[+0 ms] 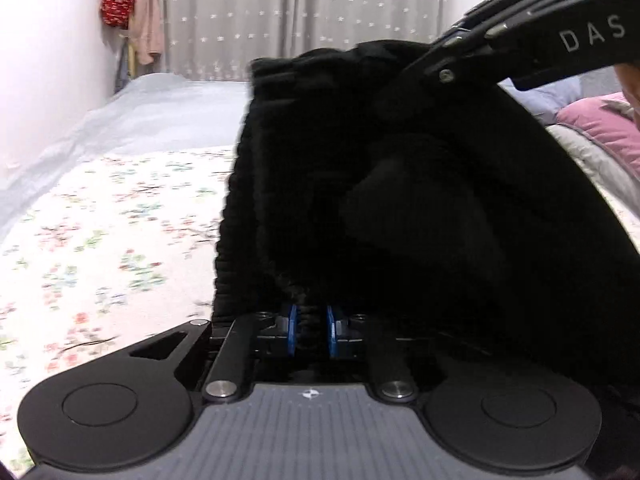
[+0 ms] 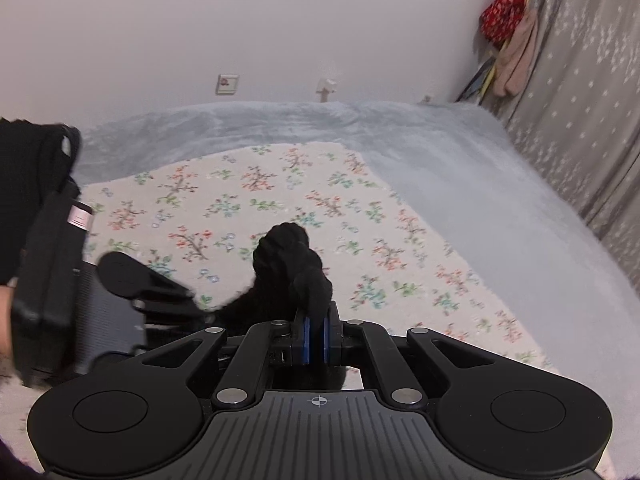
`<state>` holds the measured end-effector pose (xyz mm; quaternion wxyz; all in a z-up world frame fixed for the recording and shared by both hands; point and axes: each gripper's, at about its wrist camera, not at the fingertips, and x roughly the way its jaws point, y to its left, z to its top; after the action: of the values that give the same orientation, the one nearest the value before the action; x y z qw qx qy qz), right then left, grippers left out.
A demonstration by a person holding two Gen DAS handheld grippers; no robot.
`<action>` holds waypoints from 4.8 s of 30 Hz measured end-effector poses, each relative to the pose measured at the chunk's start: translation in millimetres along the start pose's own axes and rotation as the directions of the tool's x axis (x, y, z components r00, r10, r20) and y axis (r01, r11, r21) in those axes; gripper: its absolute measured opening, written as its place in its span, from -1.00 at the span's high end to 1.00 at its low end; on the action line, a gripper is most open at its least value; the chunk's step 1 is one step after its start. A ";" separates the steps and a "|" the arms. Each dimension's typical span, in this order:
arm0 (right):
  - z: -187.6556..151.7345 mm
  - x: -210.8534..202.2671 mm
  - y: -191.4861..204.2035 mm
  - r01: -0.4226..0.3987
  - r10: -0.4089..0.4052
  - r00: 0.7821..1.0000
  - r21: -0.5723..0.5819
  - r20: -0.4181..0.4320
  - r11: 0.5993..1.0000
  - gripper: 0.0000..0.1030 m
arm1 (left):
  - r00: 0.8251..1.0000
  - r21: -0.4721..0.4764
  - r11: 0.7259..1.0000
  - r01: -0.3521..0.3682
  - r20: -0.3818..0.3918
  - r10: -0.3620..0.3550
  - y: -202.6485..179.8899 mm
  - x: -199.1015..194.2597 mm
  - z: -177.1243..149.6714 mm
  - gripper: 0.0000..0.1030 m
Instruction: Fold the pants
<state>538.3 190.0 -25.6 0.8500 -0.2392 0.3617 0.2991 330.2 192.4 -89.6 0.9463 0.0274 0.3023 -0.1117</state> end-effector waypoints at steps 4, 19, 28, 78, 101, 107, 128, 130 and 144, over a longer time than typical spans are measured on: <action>-1.3 -8.7 10.5 0.037 -0.036 0.998 -0.030 0.050 0.999 0.93 | 1.000 -0.077 0.997 -0.025 0.010 0.026 11.5 -14.6 1.5 0.90; -8.9 4.8 31.4 0.110 -0.102 0.992 -0.112 0.079 0.988 0.94 | 0.995 -0.092 0.990 -0.102 0.000 0.103 16.5 -44.1 -5.3 0.94; -18.8 1.5 74.7 0.061 -0.042 0.995 -0.209 0.093 0.976 0.94 | 0.991 -0.199 0.971 -0.134 -0.047 0.127 26.8 -23.6 -13.8 0.05; -245.4 -181.1 69.8 0.149 -0.134 0.988 0.281 -0.072 0.948 0.20 | 0.987 -0.600 0.785 -0.153 -0.123 0.099 38.5 -109.5 -50.9 -0.53; -256.6 -225.4 111.1 0.203 -0.198 0.979 0.177 -0.047 0.963 0.95 | 0.985 -0.718 0.676 -0.169 -0.139 0.099 67.9 -96.0 -45.3 0.57; -297.4 -176.9 142.5 0.257 -0.240 0.957 0.092 -0.166 0.962 0.92 | 0.980 -0.648 0.735 -0.200 -0.148 0.136 57.6 -96.2 -44.7 0.57; -299.2 -284.7 133.8 -0.137 0.142 0.987 0.077 -0.071 0.988 -0.84 | 0.981 -0.661 0.726 -0.191 -0.155 0.116 63.9 -91.0 -44.6 0.54; -303.0 -307.7 114.9 -0.172 0.182 0.982 0.167 -0.046 0.971 -0.84 | 0.979 -0.654 0.730 -0.200 -0.162 0.123 62.4 -89.4 -42.9 0.53; -398.2 -356.6 4.7 0.456 -0.352 0.760 0.061 -0.546 0.888 -0.77 | 0.980 -0.614 0.766 -0.192 -0.159 0.117 63.5 -87.5 -43.6 0.52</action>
<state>147.7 -174.4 -4.7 0.7830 -0.3012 0.5442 -0.0043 250.7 276.5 -75.6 0.8891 -0.2572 0.3712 0.0750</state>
